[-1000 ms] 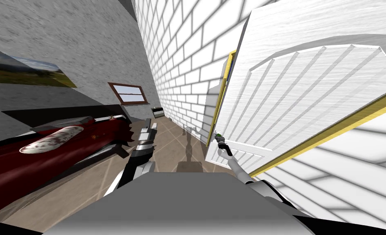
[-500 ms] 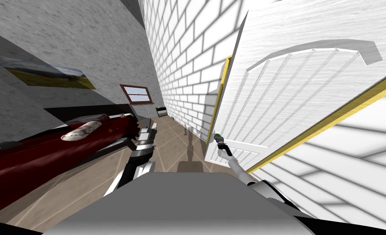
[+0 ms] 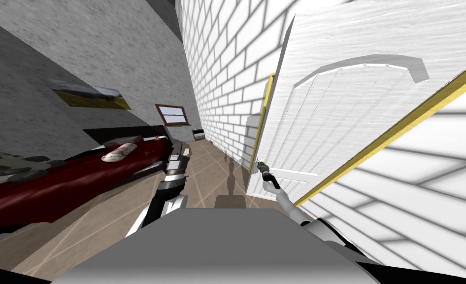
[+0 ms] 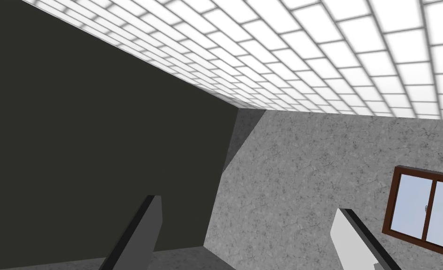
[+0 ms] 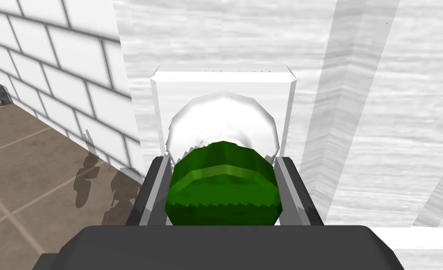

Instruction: Pull the door open

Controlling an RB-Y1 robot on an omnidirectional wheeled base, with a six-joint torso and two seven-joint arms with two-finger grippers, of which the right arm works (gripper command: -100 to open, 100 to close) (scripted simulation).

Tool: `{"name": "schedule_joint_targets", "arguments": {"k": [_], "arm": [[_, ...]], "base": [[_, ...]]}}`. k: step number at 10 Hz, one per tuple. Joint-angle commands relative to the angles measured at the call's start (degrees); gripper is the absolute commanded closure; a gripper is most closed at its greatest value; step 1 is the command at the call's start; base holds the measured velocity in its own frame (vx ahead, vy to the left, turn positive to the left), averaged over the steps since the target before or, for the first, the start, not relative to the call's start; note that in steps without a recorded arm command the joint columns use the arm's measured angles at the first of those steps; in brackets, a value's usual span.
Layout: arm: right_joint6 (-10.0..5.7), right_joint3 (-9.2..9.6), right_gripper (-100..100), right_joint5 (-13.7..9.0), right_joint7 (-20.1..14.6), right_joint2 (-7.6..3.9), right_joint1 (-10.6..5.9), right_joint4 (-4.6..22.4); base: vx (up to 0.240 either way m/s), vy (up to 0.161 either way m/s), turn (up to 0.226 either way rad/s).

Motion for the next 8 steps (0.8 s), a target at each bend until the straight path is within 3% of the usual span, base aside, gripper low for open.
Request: {"name": "schedule_joint_targets", "arguments": {"k": [1, 8], "arm": [[-0.16, 1.05, 100, 0.2, -0.9, -0.65, 0.25, -0.6], [-0.93, 6.00, 100, 1.0, -4.9, -3.71, 1.43, -3.5]], "base": [[-0.141, -0.049, 0.078], [-0.205, -0.079, 0.092]]}}
